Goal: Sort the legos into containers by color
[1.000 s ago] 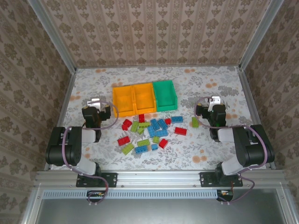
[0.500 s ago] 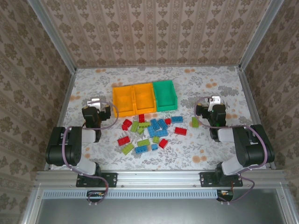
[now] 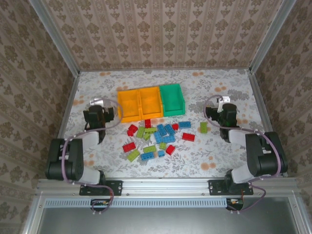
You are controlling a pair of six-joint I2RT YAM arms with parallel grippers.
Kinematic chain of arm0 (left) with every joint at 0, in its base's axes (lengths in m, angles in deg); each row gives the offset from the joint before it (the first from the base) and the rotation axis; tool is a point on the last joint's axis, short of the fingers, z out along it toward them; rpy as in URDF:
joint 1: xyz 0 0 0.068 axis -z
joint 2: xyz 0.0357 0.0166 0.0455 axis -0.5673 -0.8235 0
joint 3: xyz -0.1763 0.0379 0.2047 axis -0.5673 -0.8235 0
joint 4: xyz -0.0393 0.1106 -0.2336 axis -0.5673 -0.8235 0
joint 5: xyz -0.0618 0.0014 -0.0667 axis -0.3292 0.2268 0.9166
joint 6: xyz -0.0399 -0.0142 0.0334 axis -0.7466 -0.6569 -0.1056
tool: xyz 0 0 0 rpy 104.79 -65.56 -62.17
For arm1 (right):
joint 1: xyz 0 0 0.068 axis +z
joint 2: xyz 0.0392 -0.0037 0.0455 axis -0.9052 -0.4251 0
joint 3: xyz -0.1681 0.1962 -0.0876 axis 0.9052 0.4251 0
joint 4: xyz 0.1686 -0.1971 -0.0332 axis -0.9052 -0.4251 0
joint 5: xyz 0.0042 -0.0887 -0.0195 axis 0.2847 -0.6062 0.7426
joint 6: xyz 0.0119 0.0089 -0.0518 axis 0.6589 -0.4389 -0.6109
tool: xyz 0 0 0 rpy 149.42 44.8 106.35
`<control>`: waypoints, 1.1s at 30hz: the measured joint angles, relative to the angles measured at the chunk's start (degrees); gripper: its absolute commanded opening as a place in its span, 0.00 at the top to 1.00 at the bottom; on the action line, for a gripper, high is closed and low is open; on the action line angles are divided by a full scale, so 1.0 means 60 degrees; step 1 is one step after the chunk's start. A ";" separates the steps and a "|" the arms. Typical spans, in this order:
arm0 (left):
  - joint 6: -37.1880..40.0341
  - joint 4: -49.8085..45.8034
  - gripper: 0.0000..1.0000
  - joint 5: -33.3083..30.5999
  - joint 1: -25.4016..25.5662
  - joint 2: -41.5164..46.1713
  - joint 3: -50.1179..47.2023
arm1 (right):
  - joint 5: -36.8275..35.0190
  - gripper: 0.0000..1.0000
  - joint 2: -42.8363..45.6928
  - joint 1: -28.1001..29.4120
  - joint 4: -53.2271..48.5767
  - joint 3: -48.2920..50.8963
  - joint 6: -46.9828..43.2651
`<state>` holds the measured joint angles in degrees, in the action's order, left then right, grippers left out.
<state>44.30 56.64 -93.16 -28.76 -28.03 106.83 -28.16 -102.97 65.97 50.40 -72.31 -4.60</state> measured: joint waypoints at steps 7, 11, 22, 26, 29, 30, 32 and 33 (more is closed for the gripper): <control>-0.1126 -0.2452 0.00 -0.0284 0.1089 0.2969 0.1064 | 0.0718 0.10 0.1315 0.0153 -0.4280 -0.2911 0.0750; -0.1399 -0.3544 0.00 -0.0211 0.2062 0.3300 0.1020 | 0.0987 0.11 0.1315 0.0503 -0.6404 -0.3610 0.1169; -0.1191 -0.4481 0.00 -0.0441 0.4608 0.3847 0.0725 | 0.1082 0.18 -0.0113 0.1694 -0.9592 -0.3617 0.1880; -0.1107 -0.4419 0.00 -0.0444 0.4670 0.4065 0.0543 | 0.0754 0.19 -0.0907 0.2058 -1.0138 -0.3617 0.1960; -0.1027 -0.4357 0.00 -0.0430 0.4670 0.4167 0.0423 | 0.0568 0.20 -0.1209 0.2175 -1.0320 -0.3617 0.2055; -0.0984 -0.4339 0.00 -0.0426 0.4670 0.4175 0.0415 | 0.0510 0.21 -0.1268 0.2171 -1.0349 -0.3621 0.2095; -0.0918 -0.4309 0.00 -0.0419 0.4670 0.4175 0.0412 | 0.0408 0.21 -0.1381 0.2171 -1.0397 -0.3636 0.2135; -0.0903 -0.4295 0.00 -0.0419 0.4670 0.4178 0.0412 | 0.0353 0.22 -0.1479 0.2171 -1.0437 -0.3676 0.2135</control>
<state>38.88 30.87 -95.68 -0.74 -2.96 109.30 -26.04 -111.84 79.00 -12.22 -94.36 8.21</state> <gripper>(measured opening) 0.999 0.791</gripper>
